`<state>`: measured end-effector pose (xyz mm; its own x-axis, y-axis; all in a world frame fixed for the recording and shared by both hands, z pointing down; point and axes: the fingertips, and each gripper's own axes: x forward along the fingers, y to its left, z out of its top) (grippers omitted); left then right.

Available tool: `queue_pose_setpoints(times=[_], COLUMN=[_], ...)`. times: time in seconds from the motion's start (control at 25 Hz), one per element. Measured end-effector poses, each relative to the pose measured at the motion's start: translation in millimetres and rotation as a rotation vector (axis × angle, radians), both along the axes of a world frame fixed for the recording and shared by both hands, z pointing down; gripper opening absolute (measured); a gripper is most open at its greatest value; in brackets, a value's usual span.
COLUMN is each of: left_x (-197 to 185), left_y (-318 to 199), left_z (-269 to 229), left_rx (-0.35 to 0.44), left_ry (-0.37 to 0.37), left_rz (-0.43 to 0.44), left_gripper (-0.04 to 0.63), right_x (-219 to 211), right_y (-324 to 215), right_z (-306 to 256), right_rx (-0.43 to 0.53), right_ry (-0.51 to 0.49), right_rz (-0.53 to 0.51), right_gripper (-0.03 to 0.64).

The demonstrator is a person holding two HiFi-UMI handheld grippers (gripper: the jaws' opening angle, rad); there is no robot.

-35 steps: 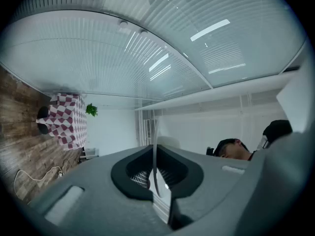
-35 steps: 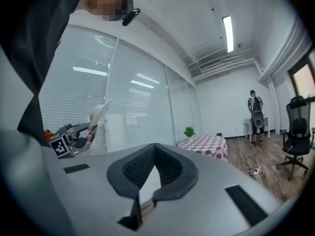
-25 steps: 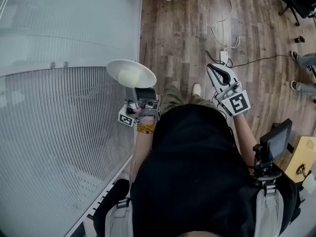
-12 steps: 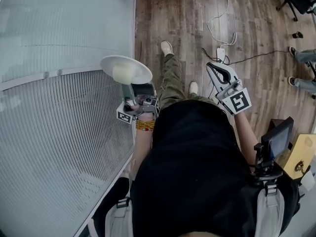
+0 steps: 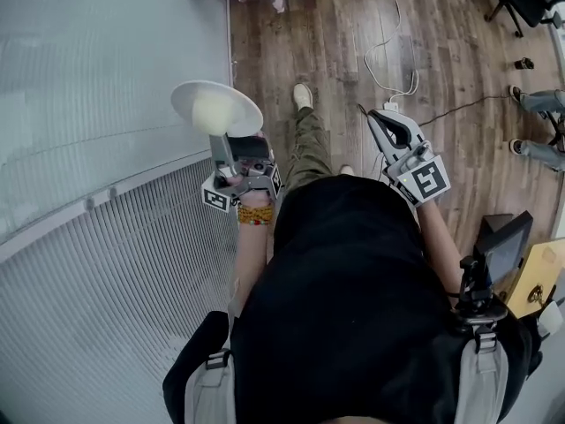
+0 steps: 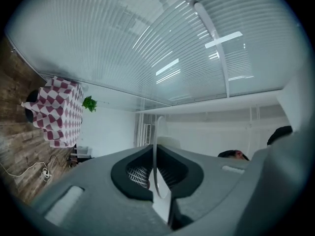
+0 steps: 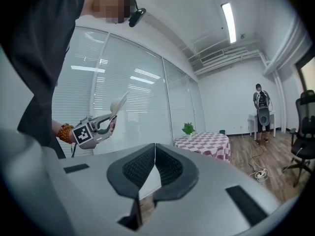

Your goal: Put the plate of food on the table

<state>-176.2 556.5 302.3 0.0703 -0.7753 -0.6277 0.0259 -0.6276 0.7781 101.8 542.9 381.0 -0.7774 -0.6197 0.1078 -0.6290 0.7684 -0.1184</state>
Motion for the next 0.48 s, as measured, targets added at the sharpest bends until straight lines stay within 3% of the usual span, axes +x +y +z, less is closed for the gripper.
queue_pose_setpoints(times=[0.12,0.32,0.48], left_x=[-9,-56,-72], left_y=[-62,-176,-208], left_z=[-11,31,26], left_rx=[-0.014,-0.07,-0.098], left_ry=[0.002,0.051,0.023], left_rz=[0.035,0.073,0.06], left_gripper=[0.02,0.02,0.02], right_x=[-12,-64,-96], right_y=[-43,-140,-169], right_z=[-3,28,9], right_rx=[-0.034,-0.12,-0.11], right_ry=[0.037,0.121,0.143], right_rz=[-0.005,-0.001,-0.078], right_gripper=[0.011,0.011,0.011])
